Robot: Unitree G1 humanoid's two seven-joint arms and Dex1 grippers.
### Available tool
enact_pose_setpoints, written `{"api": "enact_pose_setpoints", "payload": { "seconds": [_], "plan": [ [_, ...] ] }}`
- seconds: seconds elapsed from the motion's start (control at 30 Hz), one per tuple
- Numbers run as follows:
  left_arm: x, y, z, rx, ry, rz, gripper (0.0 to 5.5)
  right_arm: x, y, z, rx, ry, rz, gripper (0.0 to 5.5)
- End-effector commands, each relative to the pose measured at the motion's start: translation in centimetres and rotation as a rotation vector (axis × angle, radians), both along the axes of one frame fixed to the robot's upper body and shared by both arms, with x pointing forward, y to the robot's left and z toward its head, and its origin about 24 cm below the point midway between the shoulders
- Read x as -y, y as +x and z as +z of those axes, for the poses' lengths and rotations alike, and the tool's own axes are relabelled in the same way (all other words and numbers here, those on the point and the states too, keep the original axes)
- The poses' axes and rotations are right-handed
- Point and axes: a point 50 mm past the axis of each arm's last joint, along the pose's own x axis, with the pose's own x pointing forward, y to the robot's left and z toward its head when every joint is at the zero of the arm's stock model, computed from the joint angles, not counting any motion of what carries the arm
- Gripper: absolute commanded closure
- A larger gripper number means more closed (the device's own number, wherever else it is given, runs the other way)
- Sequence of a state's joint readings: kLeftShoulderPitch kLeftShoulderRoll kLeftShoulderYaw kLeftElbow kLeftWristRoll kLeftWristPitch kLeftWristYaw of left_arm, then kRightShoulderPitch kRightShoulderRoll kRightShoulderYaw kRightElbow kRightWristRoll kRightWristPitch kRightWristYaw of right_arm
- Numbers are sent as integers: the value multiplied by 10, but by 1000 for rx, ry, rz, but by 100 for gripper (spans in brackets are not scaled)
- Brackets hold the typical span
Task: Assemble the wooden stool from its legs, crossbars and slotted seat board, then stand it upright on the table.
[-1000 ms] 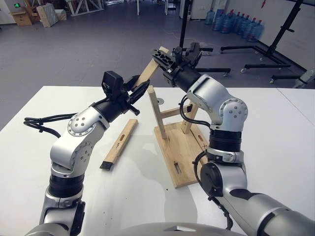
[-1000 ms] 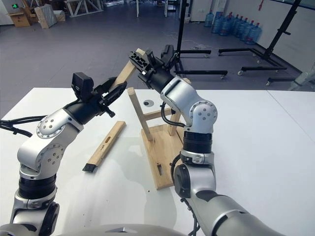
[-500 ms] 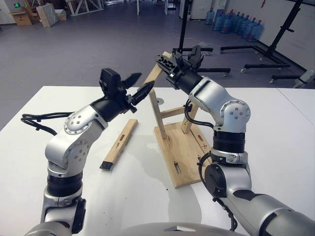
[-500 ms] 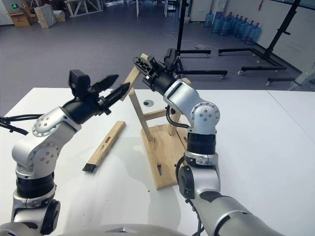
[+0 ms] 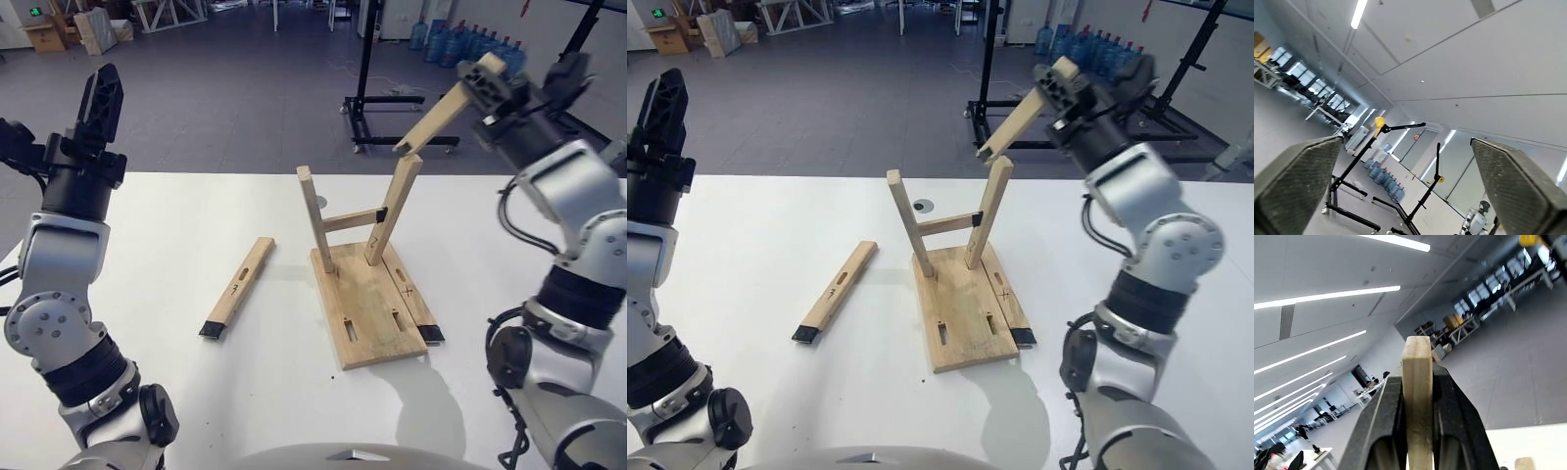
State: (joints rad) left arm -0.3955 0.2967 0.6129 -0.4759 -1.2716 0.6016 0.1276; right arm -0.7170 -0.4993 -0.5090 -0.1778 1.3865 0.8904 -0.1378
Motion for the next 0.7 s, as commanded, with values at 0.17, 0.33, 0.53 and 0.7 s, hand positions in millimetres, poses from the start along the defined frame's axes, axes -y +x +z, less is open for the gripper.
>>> {"api": "enact_pose_setpoints", "payload": {
  "seconds": [0.17, 0.33, 0.53, 0.7],
  "plan": [
    [8, 2, -27, -135, 122, 16, 10, 20, -25, -129, -292, -160, -116, 511],
    [10, 5, -39, -170, 121, 0, 10, 23, -27, -167, -315, -100, -259, 511],
    [13, 10, -49, -186, 113, -9, 10, 9, -12, -181, -295, -139, -297, 511],
    [15, 10, -55, -192, 110, -19, 10, 9, -20, -199, -330, -192, -297, 511]
  ]
}}
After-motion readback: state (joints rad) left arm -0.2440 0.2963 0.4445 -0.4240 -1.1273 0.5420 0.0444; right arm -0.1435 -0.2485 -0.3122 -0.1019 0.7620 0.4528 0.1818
